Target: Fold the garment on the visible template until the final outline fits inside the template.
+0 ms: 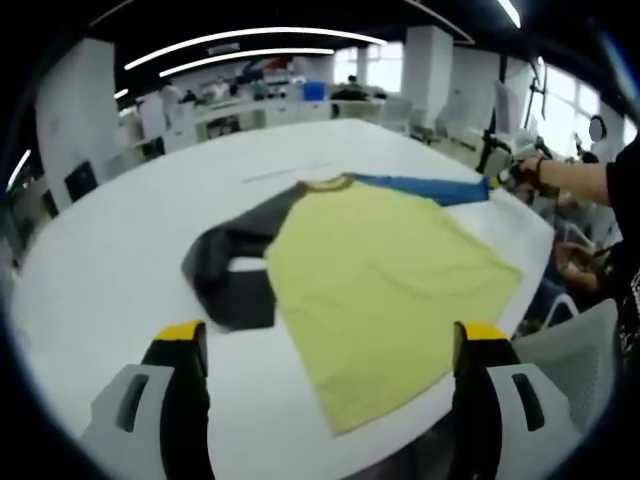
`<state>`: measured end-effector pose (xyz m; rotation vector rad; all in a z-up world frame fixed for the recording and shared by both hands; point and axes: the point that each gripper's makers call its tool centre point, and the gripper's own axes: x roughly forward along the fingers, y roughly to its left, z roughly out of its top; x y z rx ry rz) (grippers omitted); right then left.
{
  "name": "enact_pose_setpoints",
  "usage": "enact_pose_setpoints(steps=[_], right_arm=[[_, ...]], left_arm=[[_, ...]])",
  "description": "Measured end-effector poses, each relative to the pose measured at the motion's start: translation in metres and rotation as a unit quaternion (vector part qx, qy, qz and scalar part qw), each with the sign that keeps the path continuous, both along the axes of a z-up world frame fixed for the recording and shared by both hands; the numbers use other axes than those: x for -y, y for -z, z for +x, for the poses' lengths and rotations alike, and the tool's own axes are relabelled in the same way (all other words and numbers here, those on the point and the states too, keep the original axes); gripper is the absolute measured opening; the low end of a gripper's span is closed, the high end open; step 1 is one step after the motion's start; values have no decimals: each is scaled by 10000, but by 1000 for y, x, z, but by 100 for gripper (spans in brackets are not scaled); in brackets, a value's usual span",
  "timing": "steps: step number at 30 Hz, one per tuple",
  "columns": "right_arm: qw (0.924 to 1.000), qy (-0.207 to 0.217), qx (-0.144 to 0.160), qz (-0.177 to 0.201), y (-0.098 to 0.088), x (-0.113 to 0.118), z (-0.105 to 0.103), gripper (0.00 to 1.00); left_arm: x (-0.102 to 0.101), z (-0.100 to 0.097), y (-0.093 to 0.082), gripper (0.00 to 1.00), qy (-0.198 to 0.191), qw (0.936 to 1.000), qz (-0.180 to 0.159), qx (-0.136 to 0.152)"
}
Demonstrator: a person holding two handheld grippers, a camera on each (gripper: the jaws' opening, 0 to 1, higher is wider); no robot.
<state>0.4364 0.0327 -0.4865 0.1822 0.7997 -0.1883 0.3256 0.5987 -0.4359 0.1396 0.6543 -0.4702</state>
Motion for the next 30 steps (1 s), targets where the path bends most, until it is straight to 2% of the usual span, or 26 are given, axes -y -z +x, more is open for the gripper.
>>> enact_pose_setpoints(steps=[4, 21, 30], right_arm=[[9997, -225, 111, 78, -10, -18, 12, 0], [9948, -995, 195, 72, -27, -82, 36, 0], [9914, -1277, 199, 186, -25, -110, 51, 0]], left_arm=[[0, 2, -6, 99, -70, 9998, -173, 104], [-3, 4, -10, 98, -110, 9992, -333, 183], [-1, 2, -9, 98, -18, 9994, -299, 168]])
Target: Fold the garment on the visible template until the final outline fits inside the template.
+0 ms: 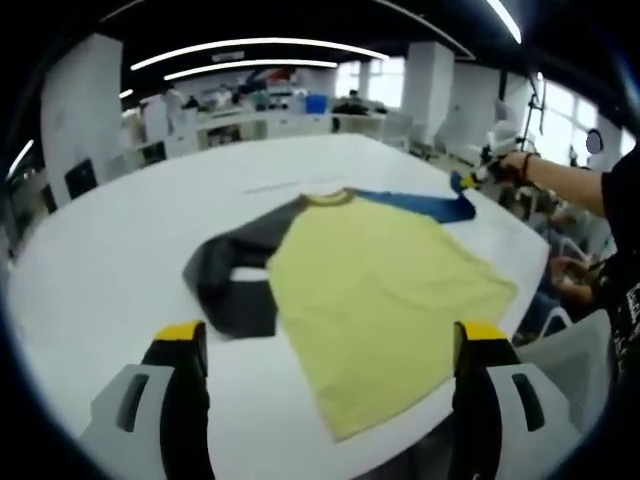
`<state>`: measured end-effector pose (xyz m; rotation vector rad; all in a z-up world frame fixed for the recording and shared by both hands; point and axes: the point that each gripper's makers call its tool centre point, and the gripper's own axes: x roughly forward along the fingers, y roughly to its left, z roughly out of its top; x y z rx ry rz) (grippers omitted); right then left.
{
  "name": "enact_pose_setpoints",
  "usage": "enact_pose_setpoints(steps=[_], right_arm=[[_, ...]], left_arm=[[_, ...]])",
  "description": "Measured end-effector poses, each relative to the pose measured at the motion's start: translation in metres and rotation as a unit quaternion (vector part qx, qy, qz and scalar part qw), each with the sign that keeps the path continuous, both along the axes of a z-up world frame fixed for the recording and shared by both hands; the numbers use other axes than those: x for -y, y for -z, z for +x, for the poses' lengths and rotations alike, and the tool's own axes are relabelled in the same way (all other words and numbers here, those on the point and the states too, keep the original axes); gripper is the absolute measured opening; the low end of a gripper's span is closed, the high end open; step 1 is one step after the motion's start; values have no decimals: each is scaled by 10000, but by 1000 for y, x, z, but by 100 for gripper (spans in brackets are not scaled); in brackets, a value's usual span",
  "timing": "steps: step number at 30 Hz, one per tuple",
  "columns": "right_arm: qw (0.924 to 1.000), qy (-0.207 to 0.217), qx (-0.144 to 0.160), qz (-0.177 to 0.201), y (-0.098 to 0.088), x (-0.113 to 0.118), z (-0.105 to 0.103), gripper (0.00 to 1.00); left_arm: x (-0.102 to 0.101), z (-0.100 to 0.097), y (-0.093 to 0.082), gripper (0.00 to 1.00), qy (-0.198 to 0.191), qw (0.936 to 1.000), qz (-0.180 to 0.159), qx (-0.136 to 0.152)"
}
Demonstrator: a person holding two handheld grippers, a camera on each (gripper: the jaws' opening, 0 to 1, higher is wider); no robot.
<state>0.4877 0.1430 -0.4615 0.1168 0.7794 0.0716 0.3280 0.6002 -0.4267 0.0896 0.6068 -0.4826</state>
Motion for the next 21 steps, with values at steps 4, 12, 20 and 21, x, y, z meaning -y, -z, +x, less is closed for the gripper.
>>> enact_pose_setpoints(steps=[4, 12, 20, 21], right_arm=[[9999, -107, -5, 51, 2, -12, 6, 0], [9992, -316, 145, 176, -2, -43, 19, 0], [9976, -635, 195, 218, -4, -81, 26, 0], [9974, -664, 195, 214, -4, -85, 27, 0]], left_arm=[[0, 1, -2, 97, 38, 9999, 115, 64], [3, 1, -2, 98, 68, 9999, 57, 52], [7, 0, 1, 98, 122, 9999, 25, -22], [7, 0, 1, 98, 119, 9999, 26, -20]])
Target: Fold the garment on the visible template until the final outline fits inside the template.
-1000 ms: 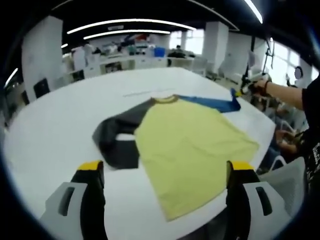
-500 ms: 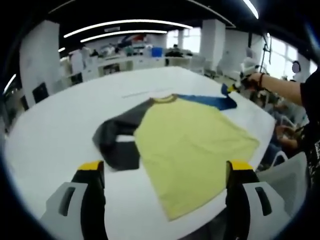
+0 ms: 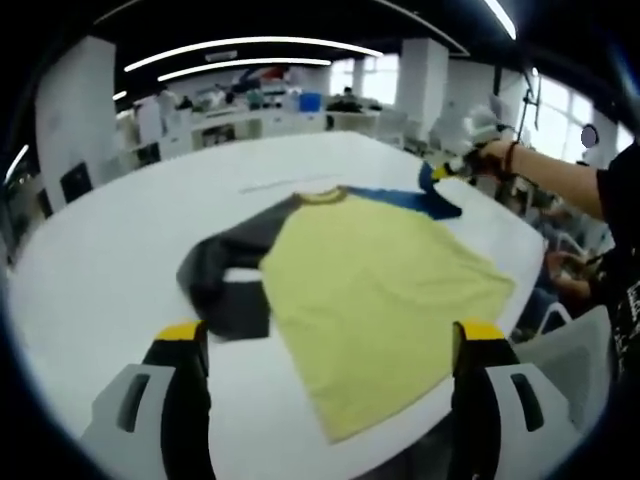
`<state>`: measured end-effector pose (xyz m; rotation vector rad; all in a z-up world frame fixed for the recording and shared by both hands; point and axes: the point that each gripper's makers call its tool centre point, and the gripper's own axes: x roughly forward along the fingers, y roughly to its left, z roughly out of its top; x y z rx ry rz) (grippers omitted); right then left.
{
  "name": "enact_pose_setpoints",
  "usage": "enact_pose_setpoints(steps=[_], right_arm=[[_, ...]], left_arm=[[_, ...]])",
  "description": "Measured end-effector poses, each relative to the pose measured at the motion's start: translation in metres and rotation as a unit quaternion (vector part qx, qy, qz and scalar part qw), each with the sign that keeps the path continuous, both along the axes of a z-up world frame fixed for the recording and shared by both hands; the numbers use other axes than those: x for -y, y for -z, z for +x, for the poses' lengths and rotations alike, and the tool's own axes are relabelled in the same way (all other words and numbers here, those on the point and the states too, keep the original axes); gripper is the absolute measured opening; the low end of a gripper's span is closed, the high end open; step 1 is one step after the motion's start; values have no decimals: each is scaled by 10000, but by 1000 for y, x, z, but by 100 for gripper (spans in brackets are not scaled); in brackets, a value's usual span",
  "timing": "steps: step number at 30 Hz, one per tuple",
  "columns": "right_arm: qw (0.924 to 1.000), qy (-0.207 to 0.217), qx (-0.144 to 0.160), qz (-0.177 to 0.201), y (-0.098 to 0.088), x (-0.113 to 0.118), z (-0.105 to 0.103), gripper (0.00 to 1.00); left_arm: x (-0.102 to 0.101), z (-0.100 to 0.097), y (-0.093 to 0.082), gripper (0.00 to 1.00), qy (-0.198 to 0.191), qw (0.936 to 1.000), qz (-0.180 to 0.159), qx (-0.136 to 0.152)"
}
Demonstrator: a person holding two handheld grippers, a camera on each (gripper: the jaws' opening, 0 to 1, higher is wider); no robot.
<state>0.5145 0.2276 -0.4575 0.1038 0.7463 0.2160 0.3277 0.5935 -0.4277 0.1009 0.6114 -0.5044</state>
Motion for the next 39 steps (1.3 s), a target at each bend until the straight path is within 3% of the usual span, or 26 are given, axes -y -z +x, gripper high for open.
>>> enact_pose_setpoints(steps=[25, 32, 39], right_arm=[[9981, -608, 114, 53, -8, -86, 8, 0], [9970, -695, 177, -286, -2, -96, 11, 0], [9962, -809, 268, -178, -9, -118, 18, 0]], left_arm=[[-1, -2, 0, 98, -22, 10000, -24, 67], [-5, -5, 5, 98, -58, 10000, -5, -13], [-6, -2, 1, 99, -80, 10000, 13, 44]])
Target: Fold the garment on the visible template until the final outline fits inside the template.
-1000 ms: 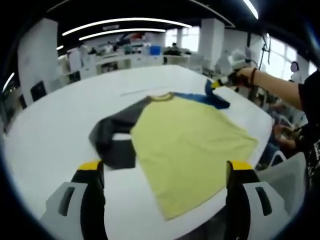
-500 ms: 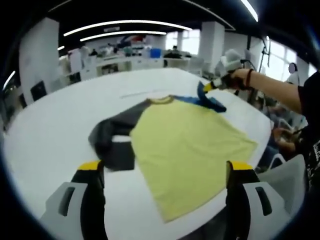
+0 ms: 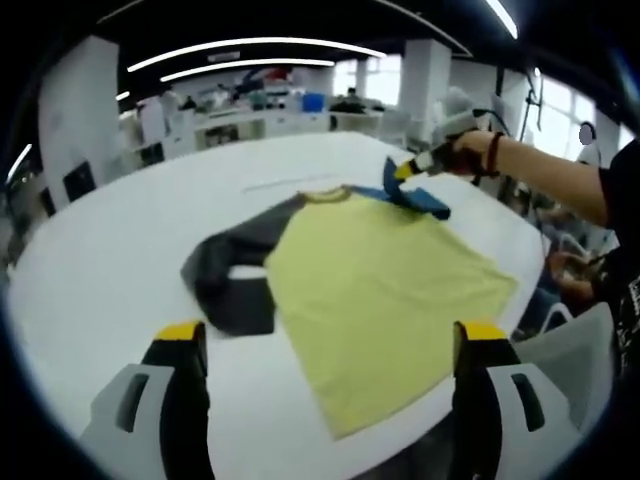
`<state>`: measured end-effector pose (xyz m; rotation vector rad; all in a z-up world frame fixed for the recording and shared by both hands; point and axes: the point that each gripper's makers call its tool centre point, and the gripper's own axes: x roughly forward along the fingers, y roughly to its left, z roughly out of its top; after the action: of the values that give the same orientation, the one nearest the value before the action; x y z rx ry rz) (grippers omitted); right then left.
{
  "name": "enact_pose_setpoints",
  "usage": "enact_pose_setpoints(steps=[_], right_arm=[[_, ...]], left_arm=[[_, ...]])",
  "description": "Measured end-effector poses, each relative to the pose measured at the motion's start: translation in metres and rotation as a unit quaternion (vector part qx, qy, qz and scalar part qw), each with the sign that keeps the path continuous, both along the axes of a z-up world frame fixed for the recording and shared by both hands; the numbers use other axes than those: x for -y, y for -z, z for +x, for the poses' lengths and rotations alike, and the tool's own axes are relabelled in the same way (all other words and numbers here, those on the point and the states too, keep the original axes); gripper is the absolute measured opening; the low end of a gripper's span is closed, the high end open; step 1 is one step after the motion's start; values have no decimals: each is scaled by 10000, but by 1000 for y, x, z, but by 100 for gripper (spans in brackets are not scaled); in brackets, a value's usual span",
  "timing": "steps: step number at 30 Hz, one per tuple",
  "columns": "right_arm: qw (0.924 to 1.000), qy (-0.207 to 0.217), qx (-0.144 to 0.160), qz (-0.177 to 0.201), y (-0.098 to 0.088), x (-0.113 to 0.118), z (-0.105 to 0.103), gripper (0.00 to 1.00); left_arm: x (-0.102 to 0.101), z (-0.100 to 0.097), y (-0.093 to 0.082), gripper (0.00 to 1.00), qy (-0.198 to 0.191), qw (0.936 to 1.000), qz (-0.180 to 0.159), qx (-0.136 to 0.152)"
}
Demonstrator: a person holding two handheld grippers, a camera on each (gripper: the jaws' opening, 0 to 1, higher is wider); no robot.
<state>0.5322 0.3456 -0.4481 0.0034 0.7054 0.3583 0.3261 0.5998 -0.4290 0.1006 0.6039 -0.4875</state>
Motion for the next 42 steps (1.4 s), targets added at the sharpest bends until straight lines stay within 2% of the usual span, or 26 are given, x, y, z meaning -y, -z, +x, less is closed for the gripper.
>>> enact_pose_setpoints(steps=[6, 11, 18, 42], right_arm=[[9998, -101, 97, 152, -5, -20, 3, 0], [9988, -442, 119, 182, -3, -44, 0, 0], [9979, -611, 101, 211, -1, -62, -2, 0], [9921, -1200, 187, 318, -14, -125, -12, 0]], left_arm=[[2, -1, 3, 99, 21, 10000, -8, -36], [3, -2, 5, 98, -20, 10000, -35, -86], [2, -4, 6, 97, -60, 9999, -59, -116], [2, -5, 10, 97, -24, 9999, -29, -165]])
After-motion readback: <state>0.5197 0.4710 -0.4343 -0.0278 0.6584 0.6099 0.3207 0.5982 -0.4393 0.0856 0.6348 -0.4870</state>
